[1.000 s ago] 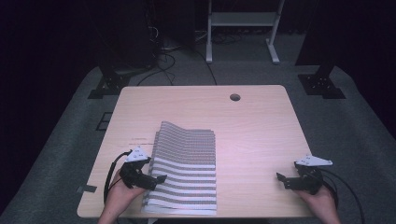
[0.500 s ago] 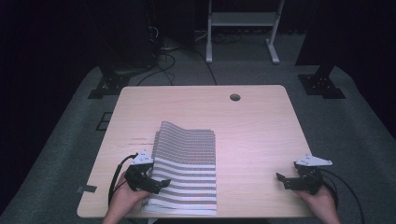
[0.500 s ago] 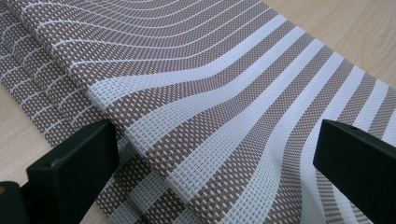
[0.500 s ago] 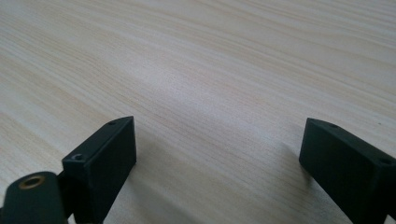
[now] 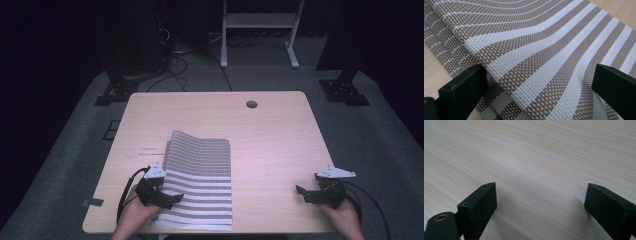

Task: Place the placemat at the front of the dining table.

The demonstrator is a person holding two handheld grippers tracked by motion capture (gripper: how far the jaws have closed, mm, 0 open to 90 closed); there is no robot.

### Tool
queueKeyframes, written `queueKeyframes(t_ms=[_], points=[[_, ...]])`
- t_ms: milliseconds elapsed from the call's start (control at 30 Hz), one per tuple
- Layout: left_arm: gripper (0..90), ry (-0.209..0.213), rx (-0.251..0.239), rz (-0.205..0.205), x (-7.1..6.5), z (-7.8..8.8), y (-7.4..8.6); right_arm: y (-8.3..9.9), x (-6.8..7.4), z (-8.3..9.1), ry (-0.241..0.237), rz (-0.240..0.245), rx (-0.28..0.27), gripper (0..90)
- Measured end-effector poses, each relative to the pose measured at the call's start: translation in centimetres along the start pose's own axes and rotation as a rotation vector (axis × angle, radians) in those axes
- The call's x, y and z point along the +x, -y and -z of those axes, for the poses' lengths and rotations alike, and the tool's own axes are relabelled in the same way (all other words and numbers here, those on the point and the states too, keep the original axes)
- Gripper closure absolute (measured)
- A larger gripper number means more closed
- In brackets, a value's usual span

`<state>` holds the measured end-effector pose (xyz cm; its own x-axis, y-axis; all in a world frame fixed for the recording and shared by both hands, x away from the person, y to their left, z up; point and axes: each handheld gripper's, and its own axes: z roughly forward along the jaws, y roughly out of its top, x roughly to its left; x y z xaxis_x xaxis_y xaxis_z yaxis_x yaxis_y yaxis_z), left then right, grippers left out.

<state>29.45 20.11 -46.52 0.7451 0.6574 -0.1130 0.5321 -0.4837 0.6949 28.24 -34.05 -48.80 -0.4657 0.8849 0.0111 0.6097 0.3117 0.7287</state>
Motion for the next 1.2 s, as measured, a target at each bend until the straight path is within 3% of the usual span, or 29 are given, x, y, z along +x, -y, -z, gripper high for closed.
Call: queueKeyframes(t_ms=[233, 333, 400, 500, 567, 1000, 1200], points=[[0.0, -0.022, 0.022, -0.020, -0.2, -0.3, 0.1, 0.0, 0.0, 0.0, 0.000, -0.001, 0.000, 9.7], [11.9, 0.011, 0.026, -0.035, -0.4, -0.3, 0.2, 0.0, 0.0, 0.0, 0.000, 0.000, 0.000, 9.7], [12.8, -0.001, 0.034, -0.046, -0.6, -0.3, 0.1, 0.0, 0.0, 0.0, -0.001, 0.000, 0.000, 9.7], [24.0, 0.010, 0.029, -0.030, -0.4, 0.0, 0.0, 0.0, 0.0, 0.0, -0.001, 0.000, 0.000, 9.7], [32.6, 0.041, 0.030, -0.027, -0.3, 0.1, 0.0, 0.0, 0.0, 0.0, -0.001, 0.000, 0.000, 9.7], [74.1, 0.098, 0.078, 0.002, -0.6, 0.6, -0.4, 0.0, 0.0, 0.0, -0.001, -0.001, 0.000, 9.7], [85.6, 0.116, 0.054, 0.015, -0.7, 1.1, -0.8, 0.0, 0.0, 0.0, -0.001, 0.000, 0.000, 9.7]])
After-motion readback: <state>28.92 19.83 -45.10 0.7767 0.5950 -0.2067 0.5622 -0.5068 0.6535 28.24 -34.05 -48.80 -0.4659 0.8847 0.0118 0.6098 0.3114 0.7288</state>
